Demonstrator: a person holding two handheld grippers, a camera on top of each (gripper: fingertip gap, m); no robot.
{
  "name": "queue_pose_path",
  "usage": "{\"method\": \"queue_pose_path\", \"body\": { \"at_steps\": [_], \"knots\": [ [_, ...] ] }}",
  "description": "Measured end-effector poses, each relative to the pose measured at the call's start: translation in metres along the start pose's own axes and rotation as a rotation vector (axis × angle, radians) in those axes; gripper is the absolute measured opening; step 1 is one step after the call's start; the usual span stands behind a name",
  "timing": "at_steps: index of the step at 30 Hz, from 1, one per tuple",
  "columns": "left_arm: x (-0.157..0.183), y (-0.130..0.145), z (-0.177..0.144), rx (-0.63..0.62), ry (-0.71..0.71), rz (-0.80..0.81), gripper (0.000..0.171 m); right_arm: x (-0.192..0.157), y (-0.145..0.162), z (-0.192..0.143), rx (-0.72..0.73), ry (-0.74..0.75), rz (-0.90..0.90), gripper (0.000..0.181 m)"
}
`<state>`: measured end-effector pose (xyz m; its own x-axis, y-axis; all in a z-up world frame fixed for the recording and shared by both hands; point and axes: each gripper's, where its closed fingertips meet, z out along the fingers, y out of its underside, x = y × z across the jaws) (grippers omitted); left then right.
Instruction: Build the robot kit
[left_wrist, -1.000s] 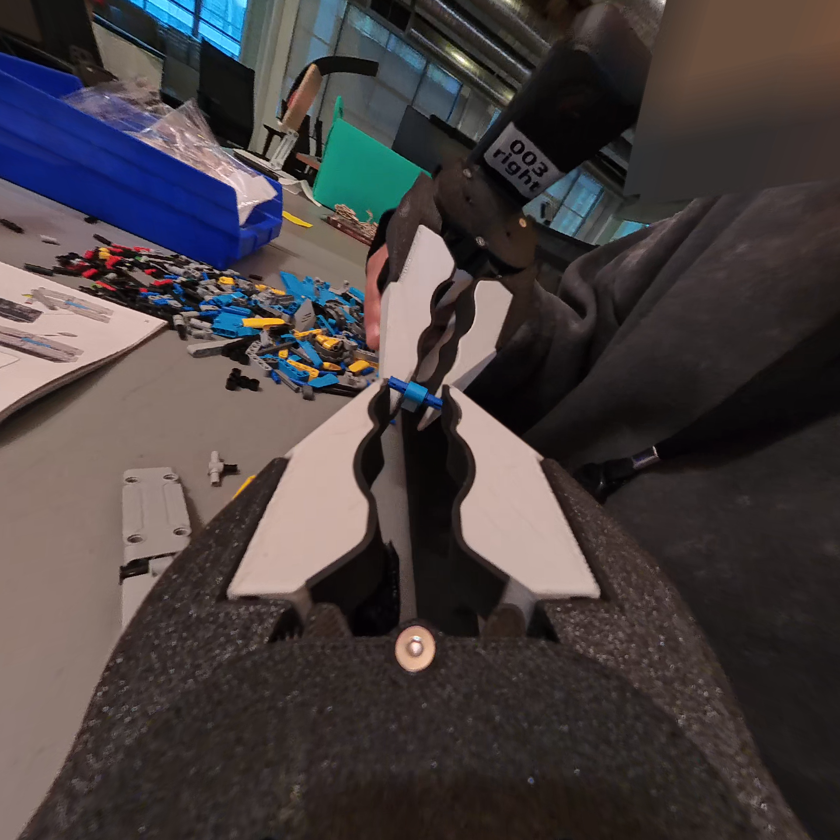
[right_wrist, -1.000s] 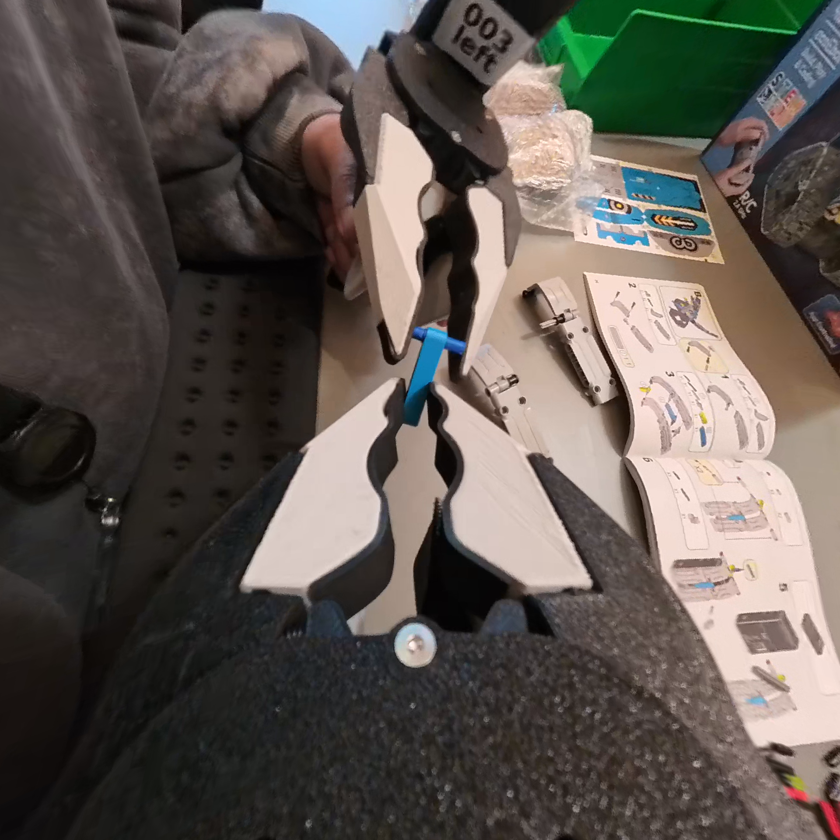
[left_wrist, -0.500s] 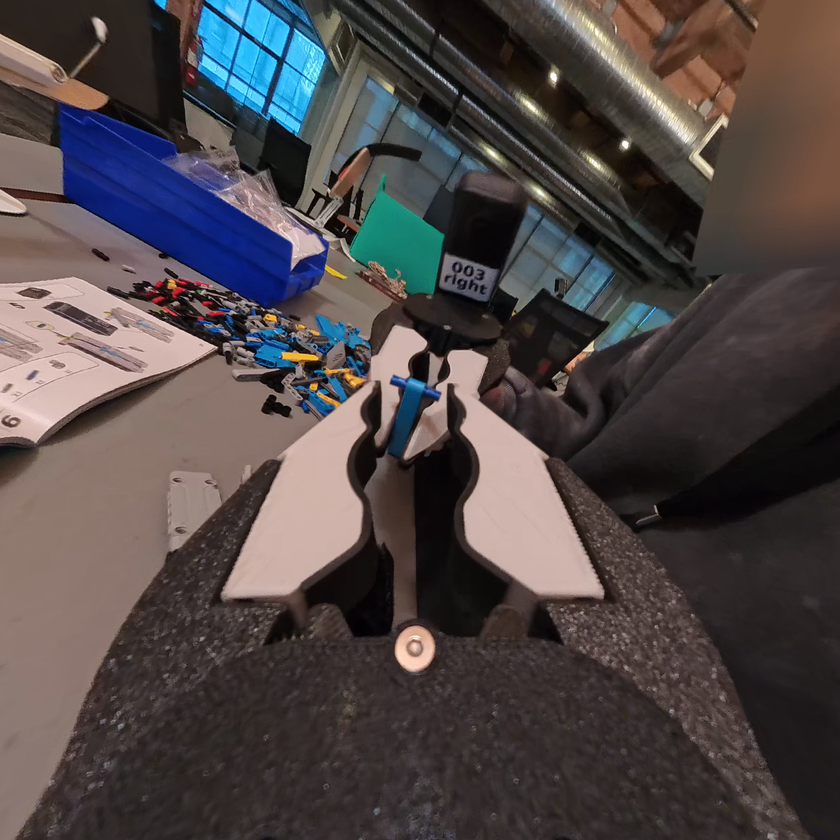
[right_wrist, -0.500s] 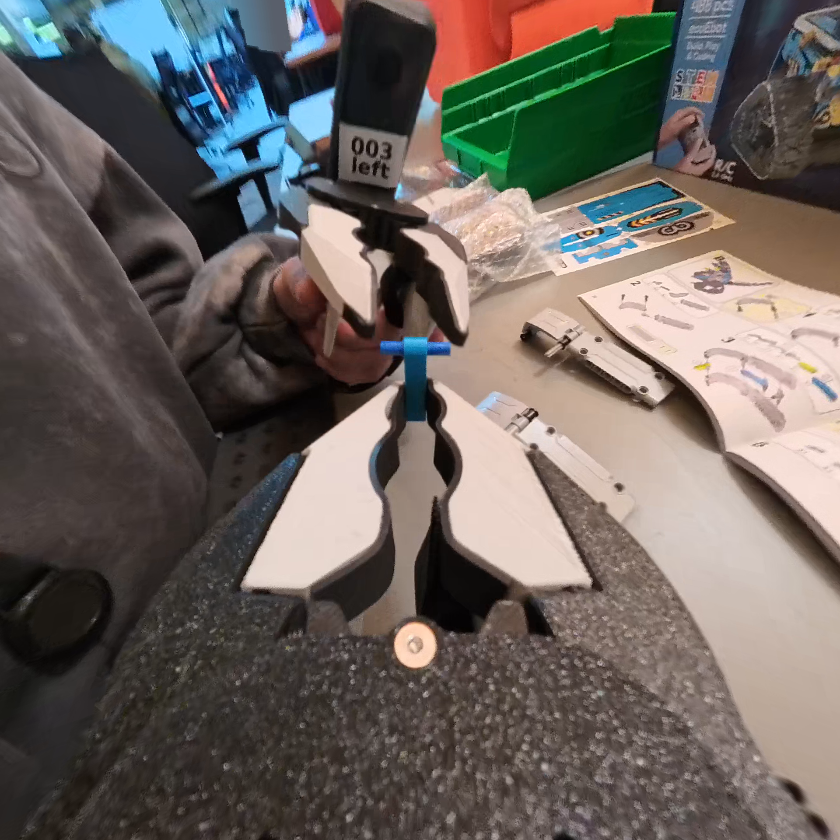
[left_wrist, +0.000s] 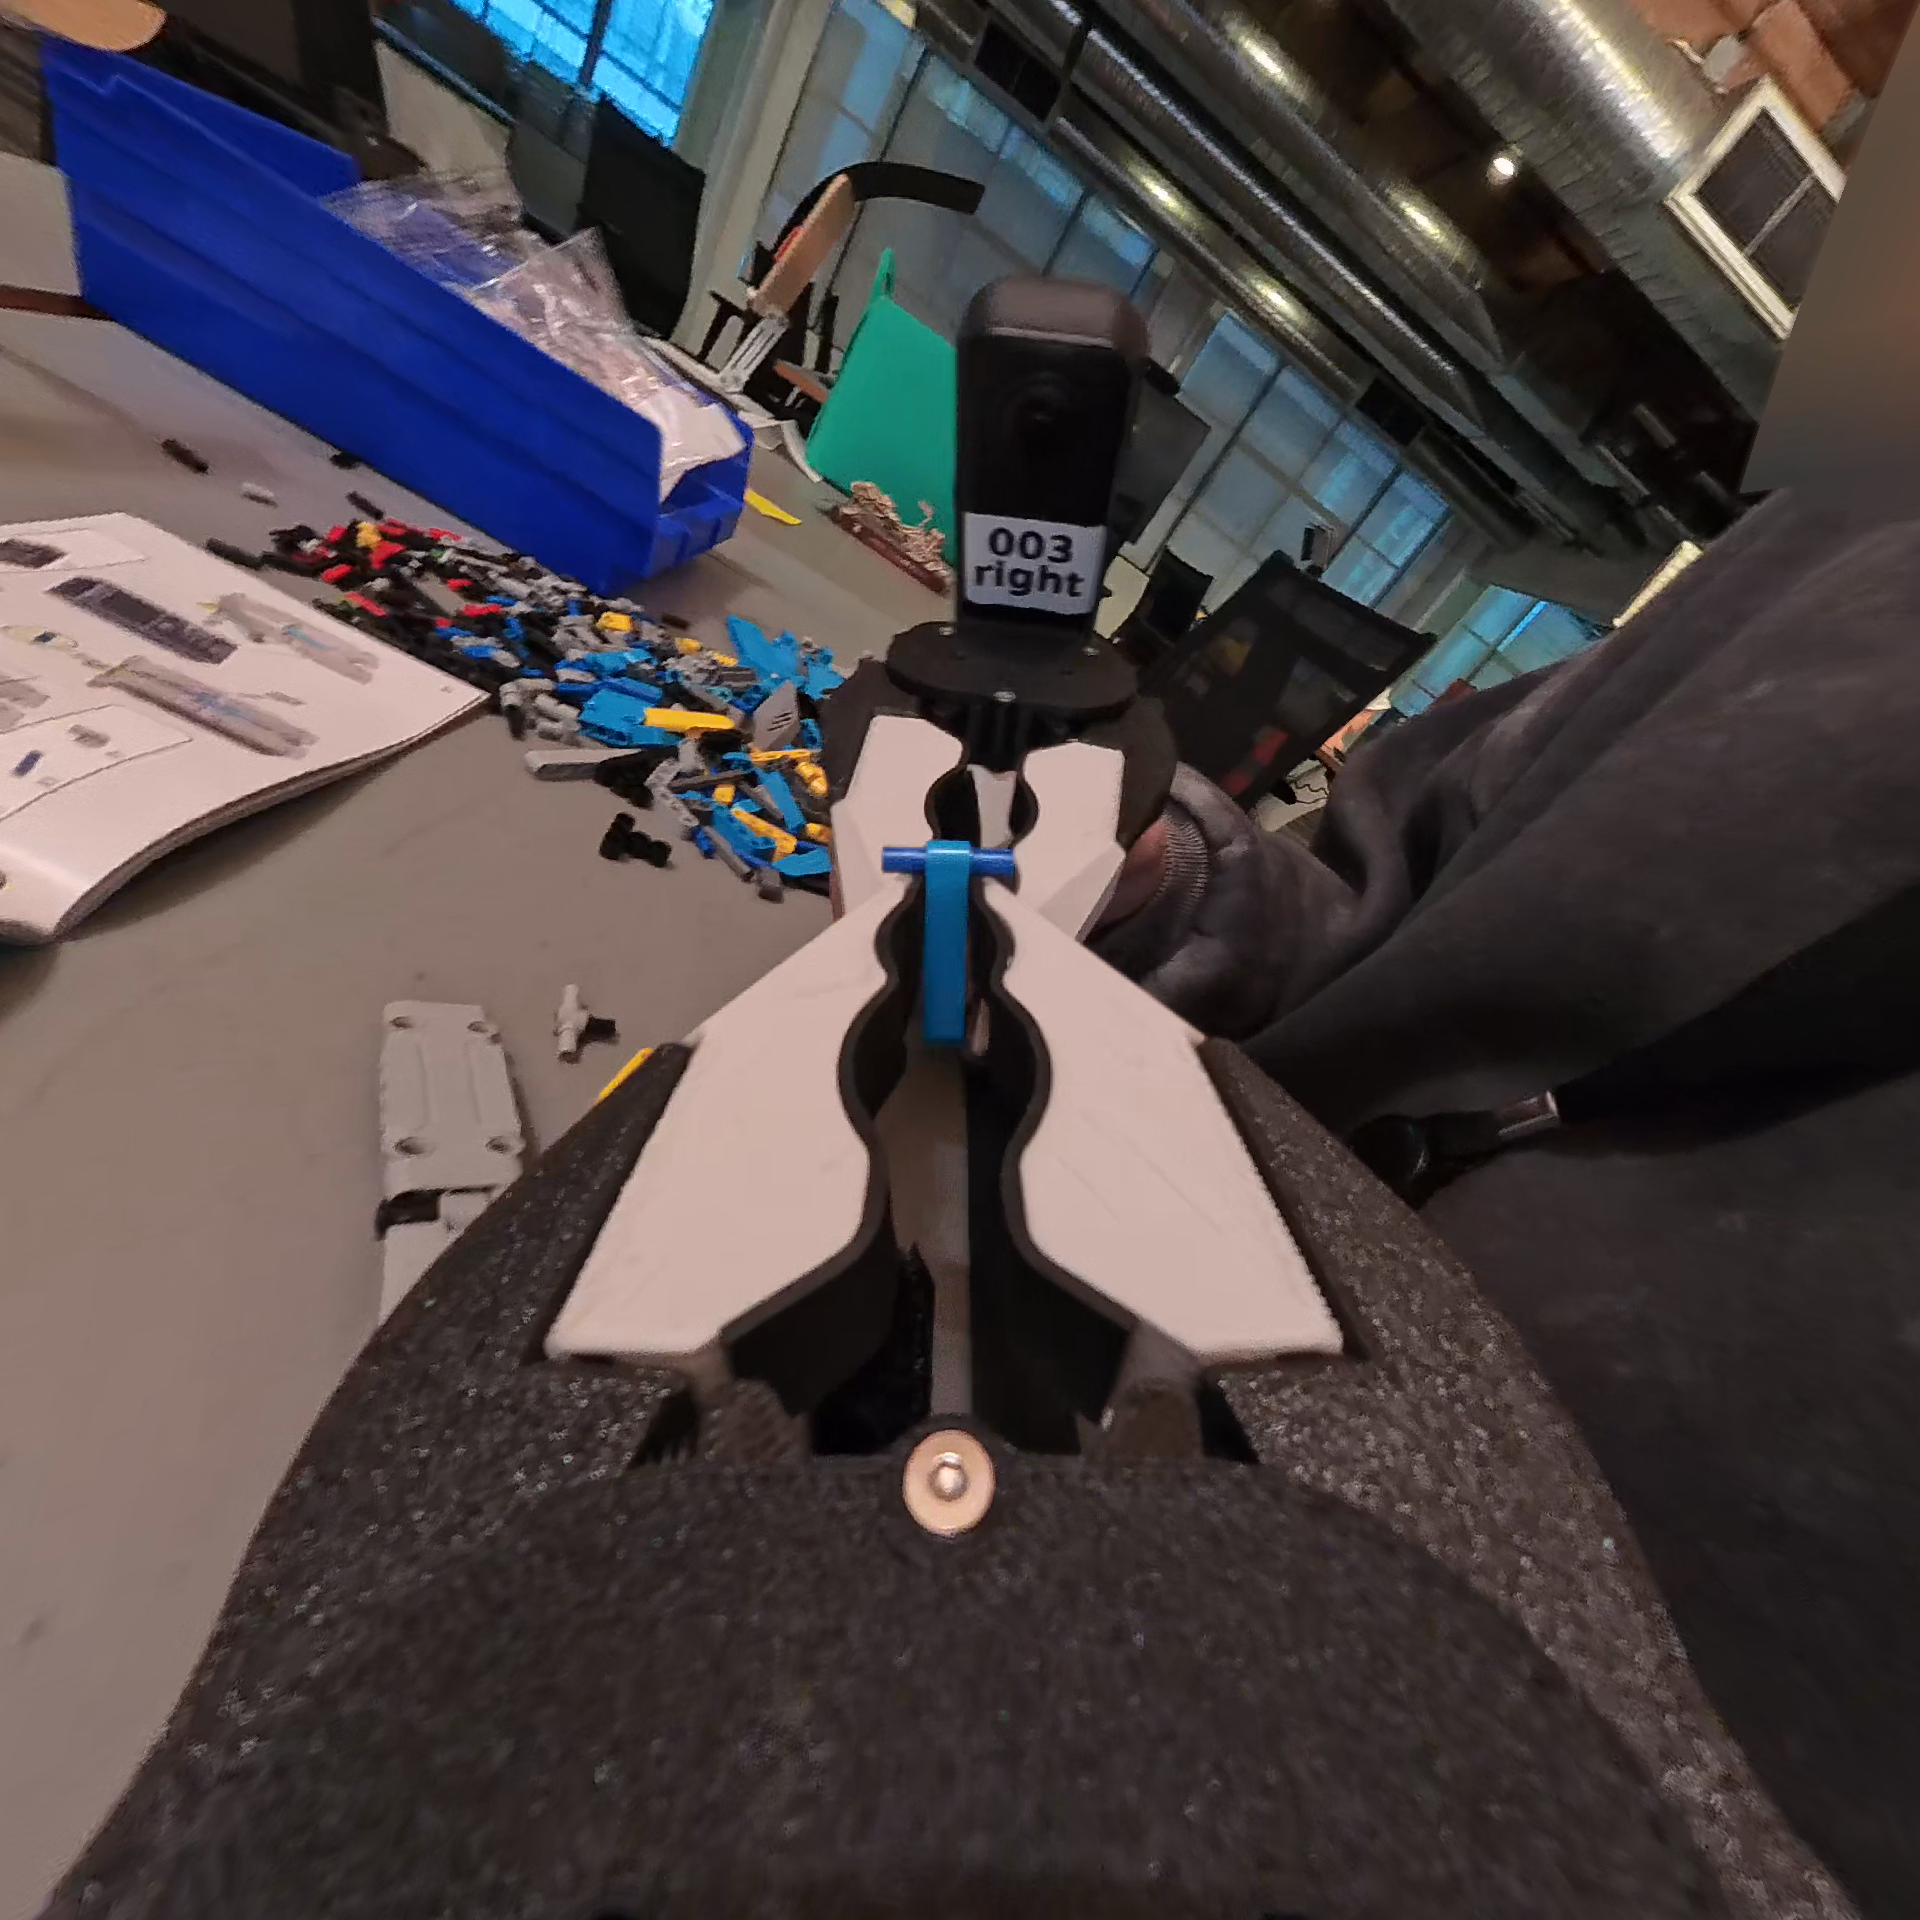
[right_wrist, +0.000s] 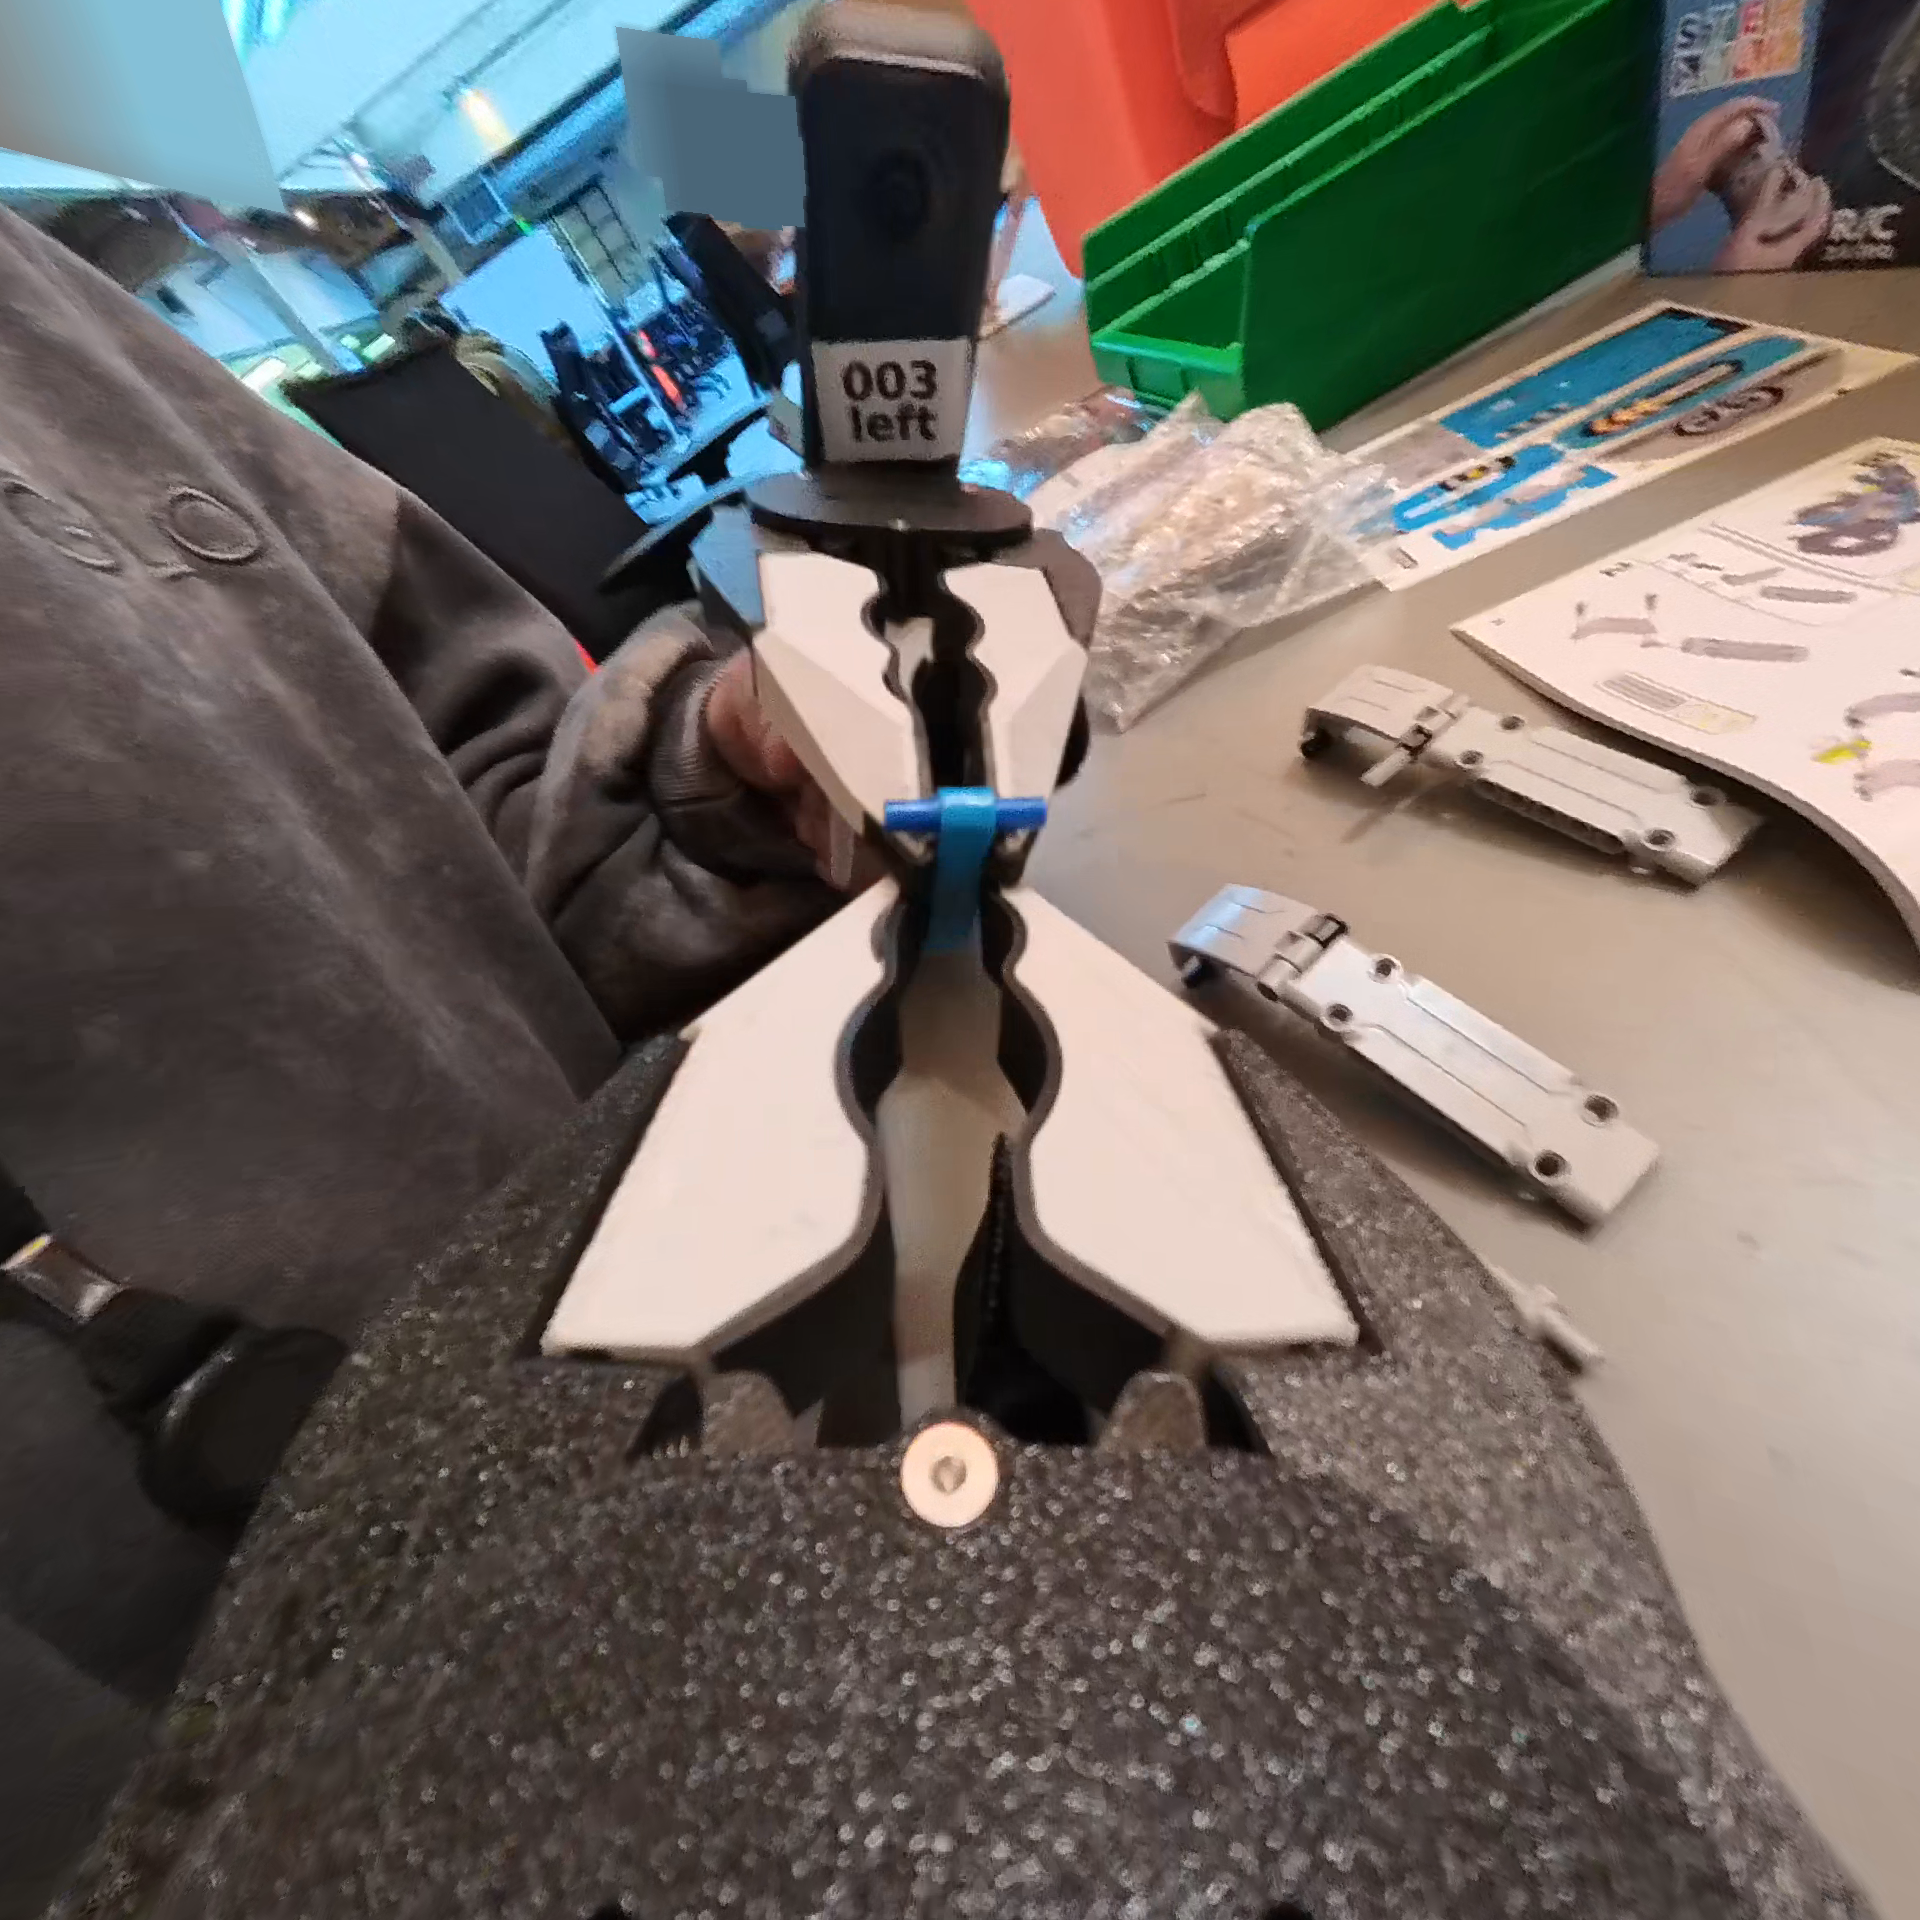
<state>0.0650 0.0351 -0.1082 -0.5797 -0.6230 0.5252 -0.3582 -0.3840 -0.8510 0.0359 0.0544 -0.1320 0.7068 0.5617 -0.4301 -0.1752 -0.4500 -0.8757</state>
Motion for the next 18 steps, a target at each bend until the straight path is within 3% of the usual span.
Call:
{"method": "queue_pose_path", "body": {
  "at_steps": [4,8,13,18],
  "knots": [
    [-0.023,0.005,-0.013,-0.076,-0.151,-0.099,0.007,0.033,0.010,-0.019,-0.077,0.162,-0.048,0.022],
    [-0.055,0.055,-0.034,-0.476,-0.496,0.006,0.007,0.073,-0.007,-0.059,0.027,0.374,-0.082,0.022],
    [-0.056,0.083,-0.027,-0.690,-0.608,0.051,0.007,0.107,-0.023,-0.105,0.194,0.575,-0.038,0.018],
    [-0.067,0.088,-0.014,-0.751,-0.657,0.043,0.007,0.107,-0.029,-0.119,0.295,0.540,0.031,0.017]
  ]
}}
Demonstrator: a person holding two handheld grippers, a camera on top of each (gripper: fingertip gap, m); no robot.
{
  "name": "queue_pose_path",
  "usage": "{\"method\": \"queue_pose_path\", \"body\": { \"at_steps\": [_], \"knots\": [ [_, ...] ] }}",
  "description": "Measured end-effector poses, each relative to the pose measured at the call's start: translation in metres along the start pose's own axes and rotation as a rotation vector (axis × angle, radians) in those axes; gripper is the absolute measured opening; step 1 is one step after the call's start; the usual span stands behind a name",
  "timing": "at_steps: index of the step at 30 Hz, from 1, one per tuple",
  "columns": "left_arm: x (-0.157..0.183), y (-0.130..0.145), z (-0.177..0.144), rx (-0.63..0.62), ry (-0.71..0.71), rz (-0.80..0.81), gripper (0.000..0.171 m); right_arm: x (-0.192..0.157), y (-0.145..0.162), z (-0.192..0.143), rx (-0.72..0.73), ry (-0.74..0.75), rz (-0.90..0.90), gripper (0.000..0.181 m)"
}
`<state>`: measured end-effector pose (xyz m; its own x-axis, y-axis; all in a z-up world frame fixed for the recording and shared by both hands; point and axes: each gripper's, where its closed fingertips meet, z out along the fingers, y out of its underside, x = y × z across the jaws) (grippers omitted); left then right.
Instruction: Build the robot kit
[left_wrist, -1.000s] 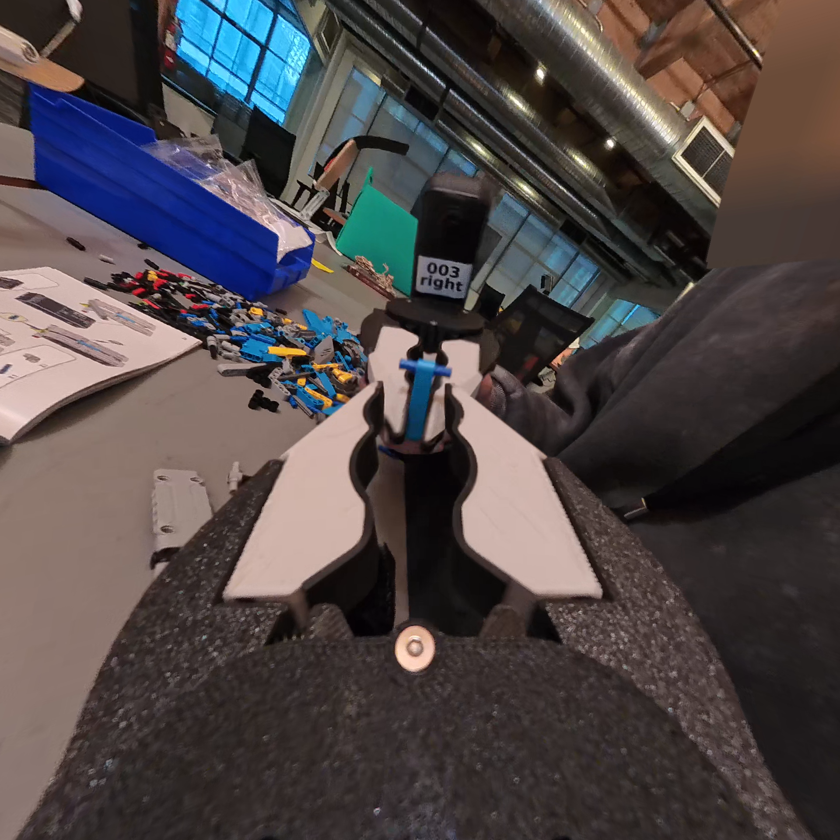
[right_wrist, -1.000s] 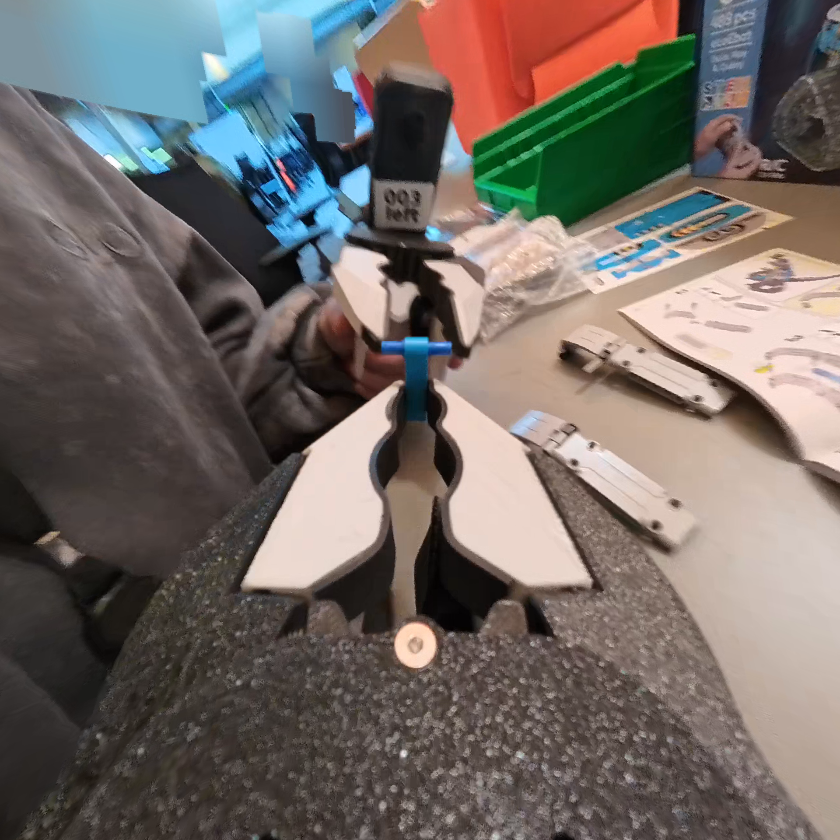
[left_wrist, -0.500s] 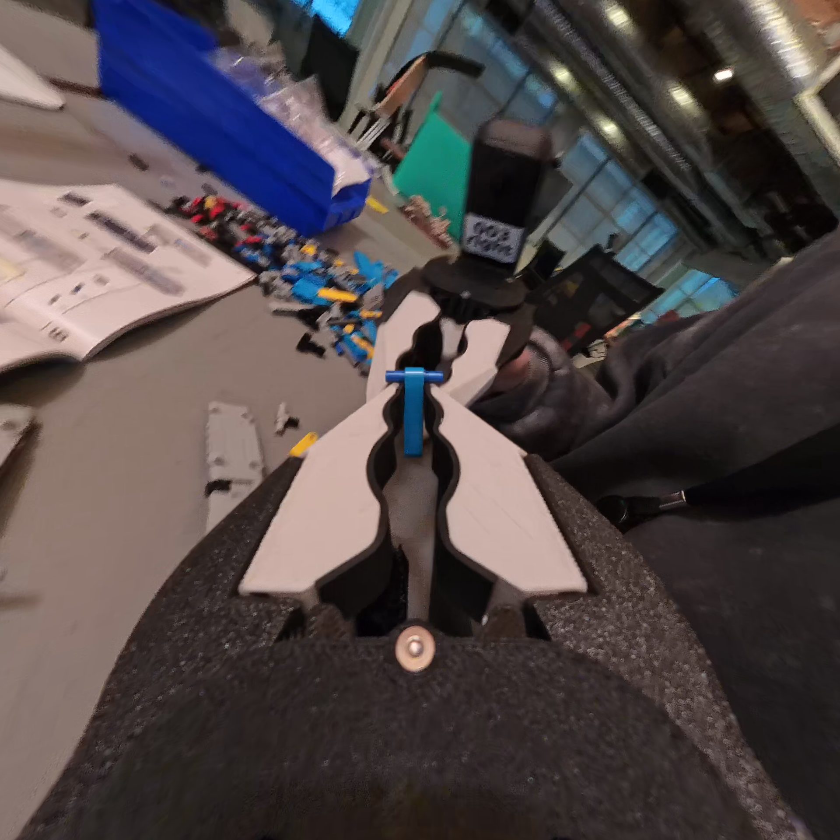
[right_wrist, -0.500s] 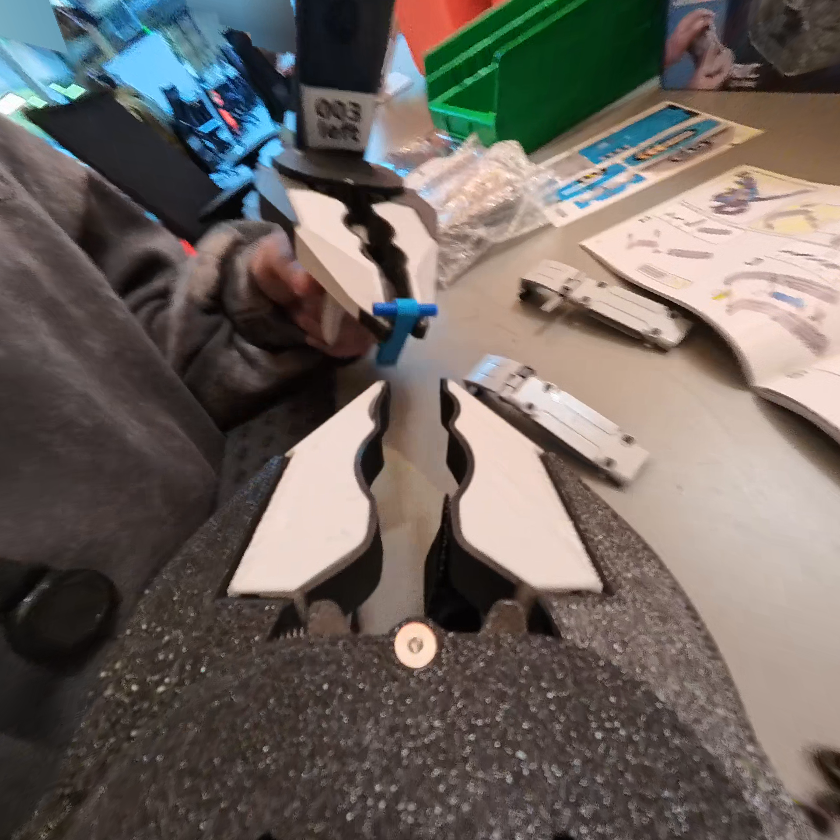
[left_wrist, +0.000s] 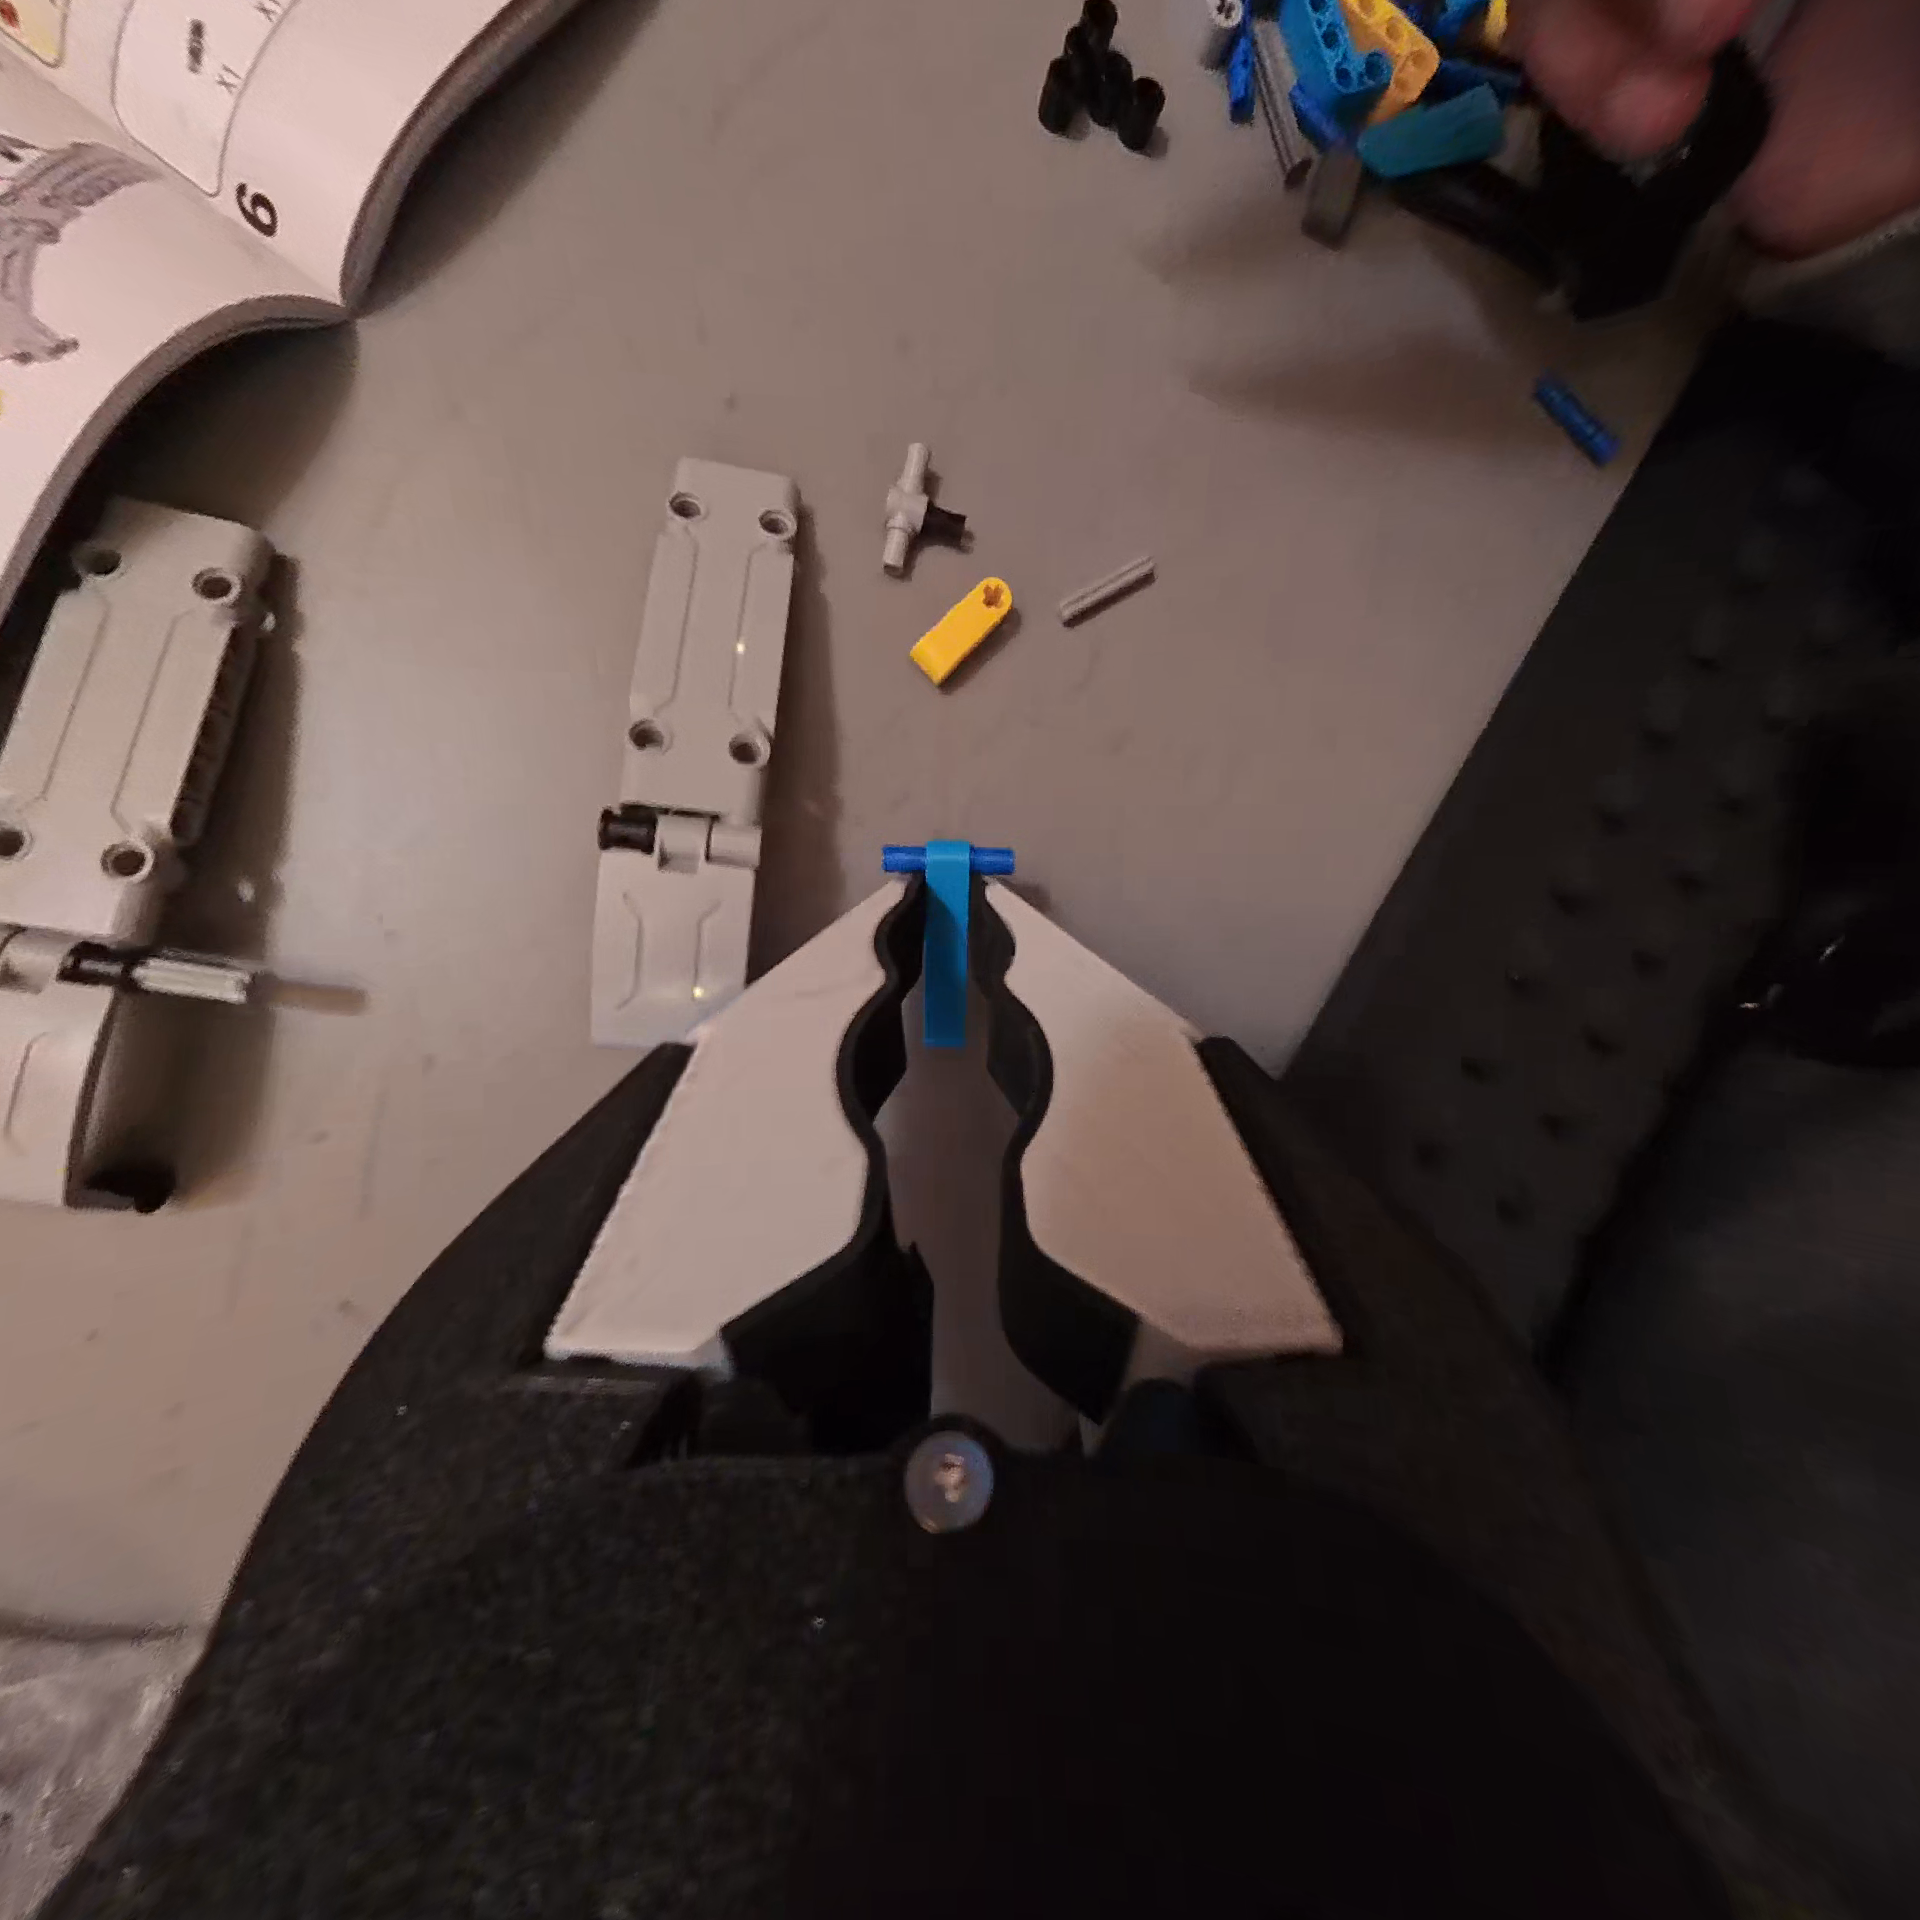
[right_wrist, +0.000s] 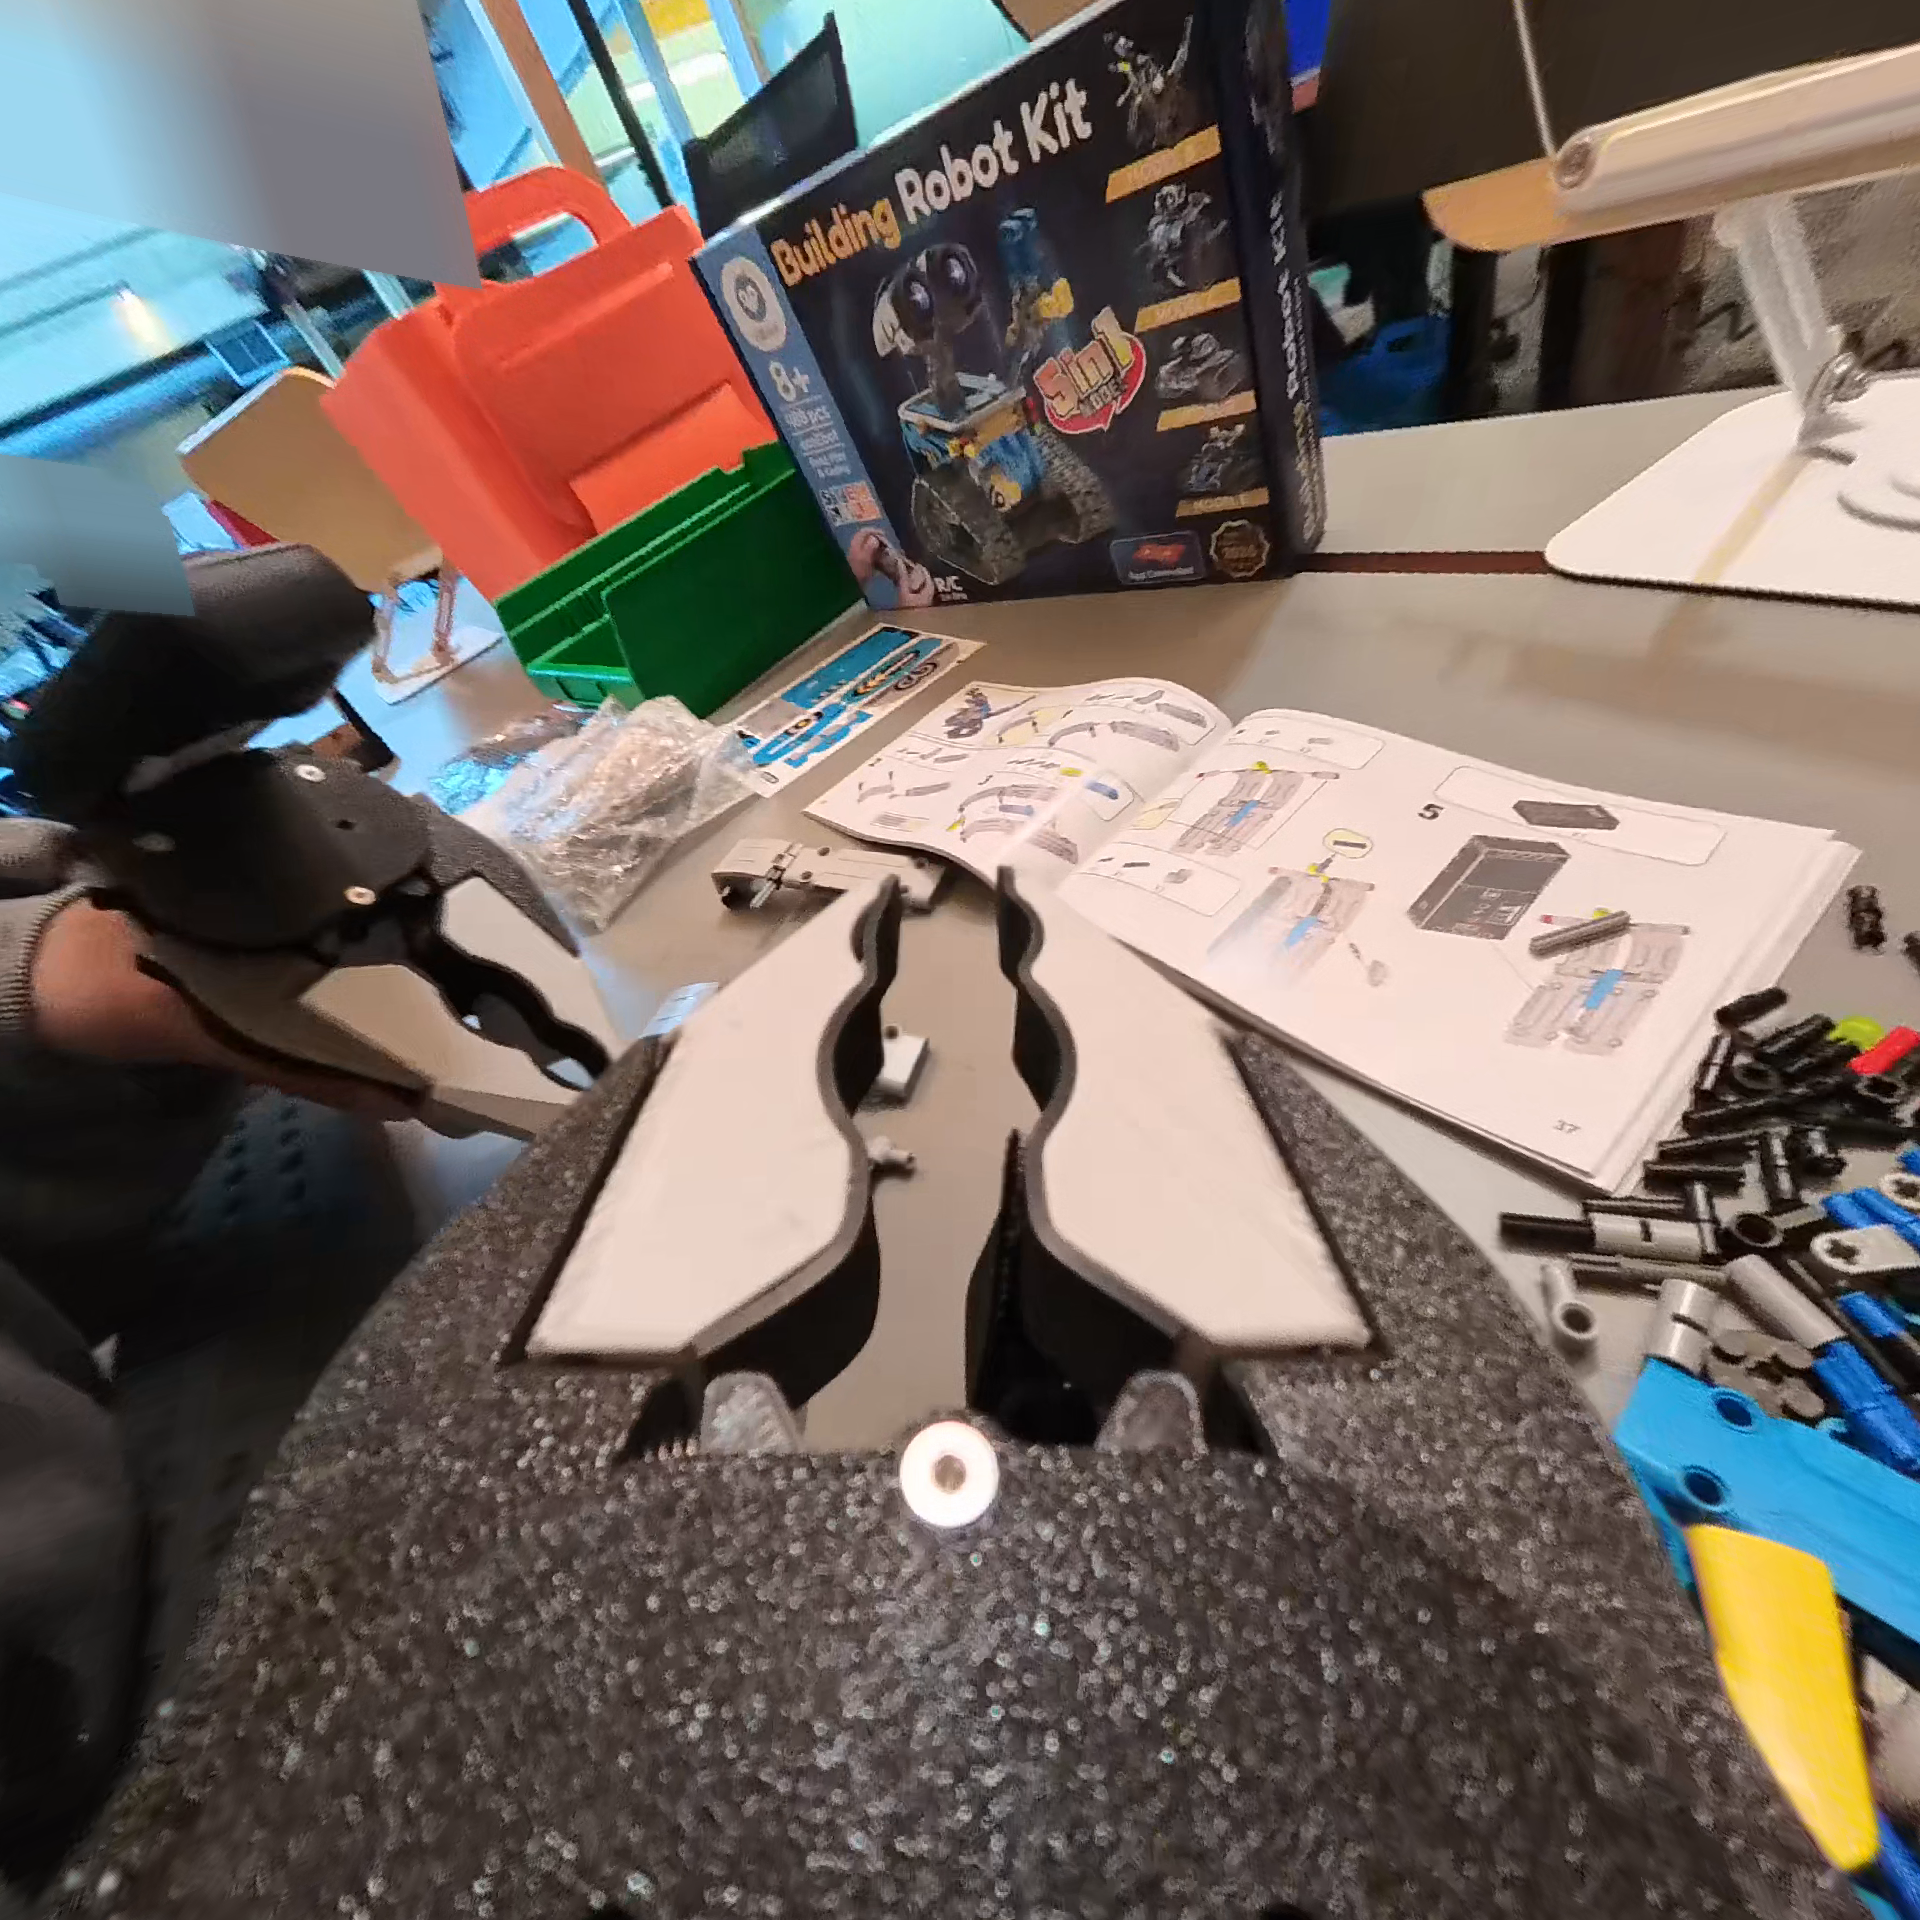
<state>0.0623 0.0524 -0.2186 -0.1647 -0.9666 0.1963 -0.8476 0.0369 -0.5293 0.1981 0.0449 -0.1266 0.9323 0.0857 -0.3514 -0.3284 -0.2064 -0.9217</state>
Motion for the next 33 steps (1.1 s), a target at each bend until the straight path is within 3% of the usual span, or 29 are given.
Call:
{"method": "queue_pose_path", "body": {
  "at_steps": [8,14,17,25,33],
  "knots": [
    [-0.003,-0.005,0.017,-0.018,-0.014,-0.040,0.008,0.003,0.005,-0.005,-0.018,0.000,0.004,0.017],
    [0.005,0.002,0.008,-0.080,0.041,-0.023,0.017,0.003,0.008,-0.006,-0.029,-0.003,0.012,0.017],
    [0.001,-0.007,-0.006,-0.038,0.059,-0.067,0.020,0.002,0.012,-0.005,-0.046,-0.006,0.016,0.017],
    [-0.064,-0.026,-0.041,0.095,-0.175,-0.155,0.018,0.006,0.021,-0.001,-0.084,-0.002,0.042,0.017],
    [-0.084,-0.018,-0.039,0.096,-0.211,-0.233,0.016,0.001,0.032,0.007,-0.145,-0.019,0.028,0.017]
  ]
}}
